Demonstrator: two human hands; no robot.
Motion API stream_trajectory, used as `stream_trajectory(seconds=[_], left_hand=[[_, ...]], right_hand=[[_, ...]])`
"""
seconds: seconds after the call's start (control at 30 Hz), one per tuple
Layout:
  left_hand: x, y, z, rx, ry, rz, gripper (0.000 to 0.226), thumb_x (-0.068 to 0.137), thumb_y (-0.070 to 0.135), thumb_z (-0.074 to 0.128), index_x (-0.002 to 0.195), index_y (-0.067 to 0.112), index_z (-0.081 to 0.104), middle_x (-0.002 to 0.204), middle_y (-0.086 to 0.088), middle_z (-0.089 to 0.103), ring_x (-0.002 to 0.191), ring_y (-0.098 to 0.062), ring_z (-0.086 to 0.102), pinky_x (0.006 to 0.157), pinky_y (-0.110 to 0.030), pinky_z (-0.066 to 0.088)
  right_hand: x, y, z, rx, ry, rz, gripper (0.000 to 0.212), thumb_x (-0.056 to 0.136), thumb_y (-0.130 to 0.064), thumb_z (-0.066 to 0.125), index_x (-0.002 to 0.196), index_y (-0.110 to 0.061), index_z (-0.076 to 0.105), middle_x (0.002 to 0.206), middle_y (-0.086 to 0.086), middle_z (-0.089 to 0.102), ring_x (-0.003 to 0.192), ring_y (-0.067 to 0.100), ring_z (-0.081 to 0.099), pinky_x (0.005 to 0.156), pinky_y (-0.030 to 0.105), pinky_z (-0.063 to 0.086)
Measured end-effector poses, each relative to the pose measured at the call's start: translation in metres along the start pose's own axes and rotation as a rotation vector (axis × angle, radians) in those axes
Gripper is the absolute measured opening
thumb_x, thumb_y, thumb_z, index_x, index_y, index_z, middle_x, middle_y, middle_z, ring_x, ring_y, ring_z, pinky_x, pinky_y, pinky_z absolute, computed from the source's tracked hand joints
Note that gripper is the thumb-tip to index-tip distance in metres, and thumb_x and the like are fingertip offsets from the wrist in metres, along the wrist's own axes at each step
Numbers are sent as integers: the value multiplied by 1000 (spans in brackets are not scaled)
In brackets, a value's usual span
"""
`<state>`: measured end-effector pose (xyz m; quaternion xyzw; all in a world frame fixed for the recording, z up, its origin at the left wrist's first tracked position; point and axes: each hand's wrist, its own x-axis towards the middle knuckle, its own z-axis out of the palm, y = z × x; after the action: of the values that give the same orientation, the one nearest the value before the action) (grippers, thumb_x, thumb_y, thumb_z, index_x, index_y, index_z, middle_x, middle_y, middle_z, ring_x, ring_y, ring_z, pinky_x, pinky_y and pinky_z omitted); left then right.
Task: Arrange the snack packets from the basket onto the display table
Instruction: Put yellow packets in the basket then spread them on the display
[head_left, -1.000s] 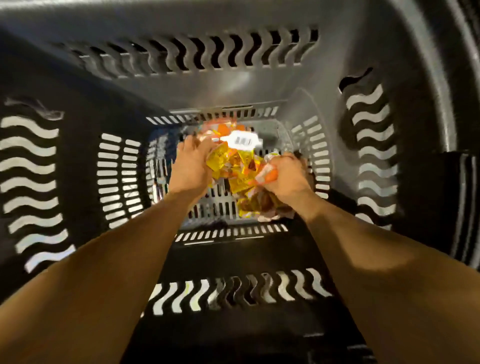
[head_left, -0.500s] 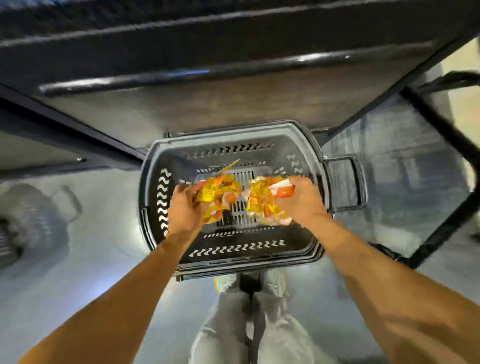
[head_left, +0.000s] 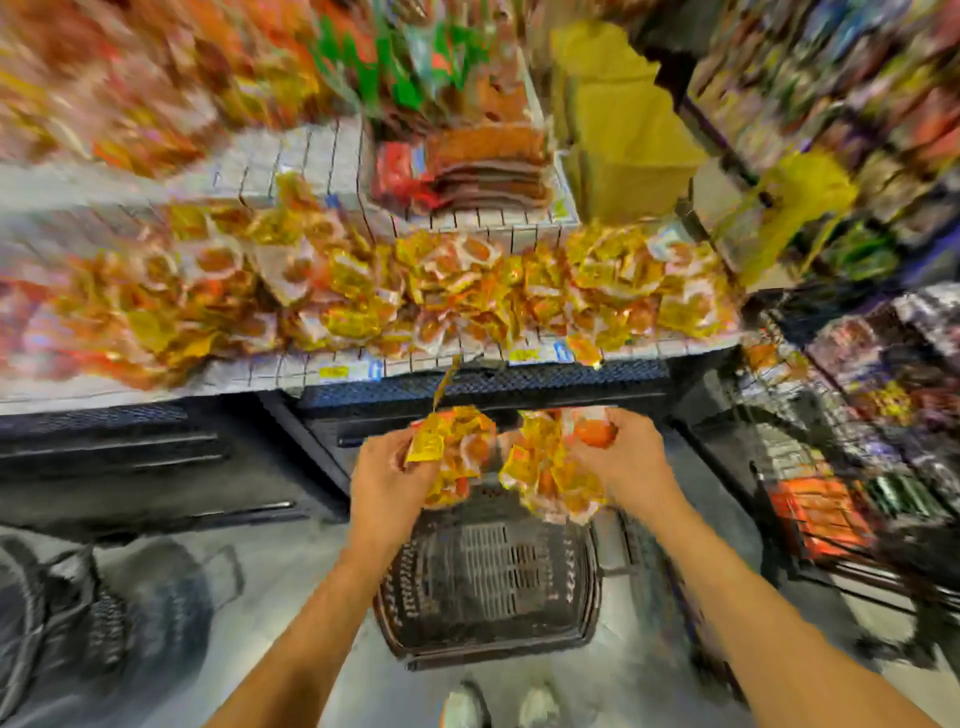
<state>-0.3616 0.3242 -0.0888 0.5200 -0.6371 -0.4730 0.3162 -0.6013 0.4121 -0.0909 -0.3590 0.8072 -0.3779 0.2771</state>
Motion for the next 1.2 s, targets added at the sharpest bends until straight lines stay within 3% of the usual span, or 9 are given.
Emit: stream_trajectory(seconds=[0.1,0.23,0.33,0.47,0.6,0.73,0.9,1.1,1.2], left_hand=[[8,35,-17,-41,-5,45,19,83,24,69,67,31,62,65,-1,60,67,-12,50,63,-46,51],[14,91,-24,-141,19,119,41,86,7,71,66,38,51,71,12,51,59,12,54,69,-33,40],[24,121,-21,-157,21,164,38,88,12,72,76,40,49,84,24,47,67,27,49,70,-26,40],[61,139,-14,-122,45,202,20,87,17,73,84,30,58,83,27,54,72,15,53,72,-20,44],[101,157,-7,-36,104,236,5,82,32,75,81,34,70,86,-3,67,79,-10,62,72,-34,52],[136,184,5,-38,182,293,6,84,28,74,84,31,69,80,-11,69,73,-26,62,66,-44,51],[192,185,22,-6,227,261,6,82,27,74,80,34,72,74,5,70,74,-24,67,64,-51,58],[250,151,42,120,298,203,13,83,28,76,94,26,71,93,11,66,82,12,59,71,-15,48],[272,122,47,253,303,188,25,82,37,74,104,27,69,101,6,64,93,0,59,81,-26,52]], right_hand=[[-3,-41,-29,16,33,-87,19,75,-19,79,80,-5,67,70,14,66,62,11,49,59,32,43],[2,-77,-55,74,21,-146,23,78,-20,78,86,-2,66,80,24,65,63,11,51,58,29,40],[13,-101,-74,102,36,-212,15,76,-13,77,84,-4,68,74,18,65,63,12,52,59,29,40],[49,-122,-93,91,41,-268,7,75,-17,75,79,-16,70,55,-8,55,53,9,48,50,27,36],[101,-139,-106,56,14,-339,26,75,-24,74,90,-5,68,63,4,50,52,14,41,49,31,33],[156,-160,-112,42,-75,-395,23,82,-18,74,85,0,60,66,8,41,54,16,34,45,24,27],[221,-175,-102,31,-126,-462,32,82,-20,73,72,-9,45,63,4,39,53,17,35,52,35,31],[274,-170,-60,-101,-82,-465,26,83,-25,71,73,-26,48,68,-3,51,59,19,50,58,50,46],[289,-155,-39,-234,-80,-490,20,86,-28,71,96,-23,55,84,-2,56,75,20,56,66,44,51]])
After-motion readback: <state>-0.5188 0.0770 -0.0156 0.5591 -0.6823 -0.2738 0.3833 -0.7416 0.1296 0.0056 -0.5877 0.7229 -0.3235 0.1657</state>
